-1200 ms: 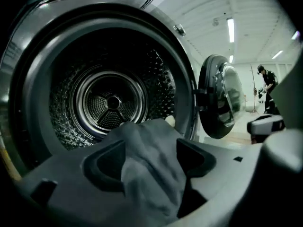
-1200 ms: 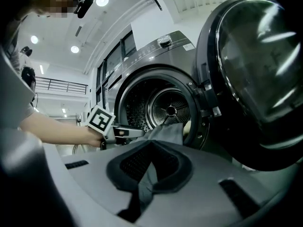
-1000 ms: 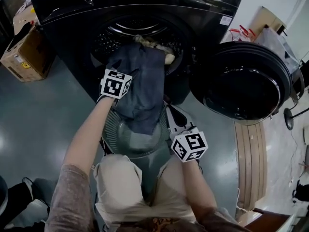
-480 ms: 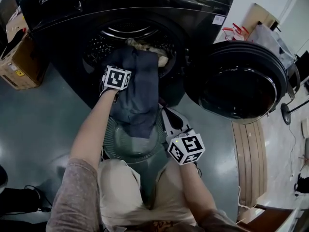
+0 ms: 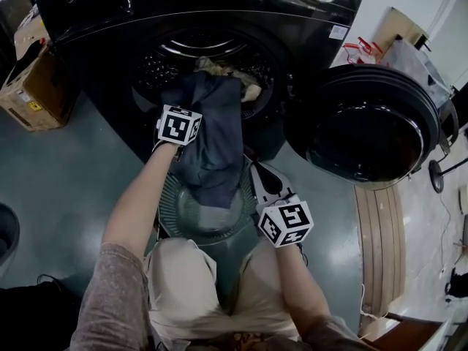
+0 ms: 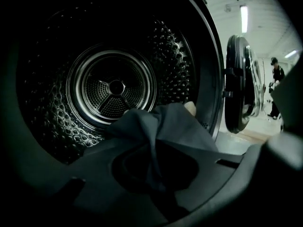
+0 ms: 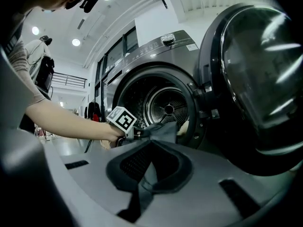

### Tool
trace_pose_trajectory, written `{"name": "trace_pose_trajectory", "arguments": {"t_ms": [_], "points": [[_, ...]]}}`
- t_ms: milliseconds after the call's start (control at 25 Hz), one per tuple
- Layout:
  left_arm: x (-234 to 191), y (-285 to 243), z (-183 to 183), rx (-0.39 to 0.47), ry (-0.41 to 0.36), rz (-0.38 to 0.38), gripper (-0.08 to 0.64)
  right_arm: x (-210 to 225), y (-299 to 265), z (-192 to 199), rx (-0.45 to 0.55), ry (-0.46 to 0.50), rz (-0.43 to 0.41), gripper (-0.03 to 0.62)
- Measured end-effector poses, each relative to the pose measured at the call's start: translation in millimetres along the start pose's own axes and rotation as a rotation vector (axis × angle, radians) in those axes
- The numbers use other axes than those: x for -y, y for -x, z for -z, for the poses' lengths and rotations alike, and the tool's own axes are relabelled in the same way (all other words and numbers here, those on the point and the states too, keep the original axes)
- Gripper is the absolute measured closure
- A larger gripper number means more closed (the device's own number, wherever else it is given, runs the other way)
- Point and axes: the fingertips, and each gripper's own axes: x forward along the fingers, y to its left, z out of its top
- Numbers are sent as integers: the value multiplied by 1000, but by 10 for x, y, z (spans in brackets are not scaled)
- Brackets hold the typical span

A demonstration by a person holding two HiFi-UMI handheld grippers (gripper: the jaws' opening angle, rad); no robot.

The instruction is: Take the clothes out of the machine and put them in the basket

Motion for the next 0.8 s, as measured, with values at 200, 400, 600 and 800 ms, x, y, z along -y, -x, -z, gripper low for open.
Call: {"name": "trace_pose_trajectory", "arguments": {"t_ms": [200,400,600,800], "points": [[253,496,-171,74,27,113,546,33,4,17,6,-5,0,595],[638,1097,-209,90,23,242,548,94,-13,33,10,-28,9,595],[889,1591,-64,63,41,306,548,110,-46,62,5,-30,2,595],[1104,1936,119,43,76,337,548,118,-70,77,4,-31,-5,595]]}}
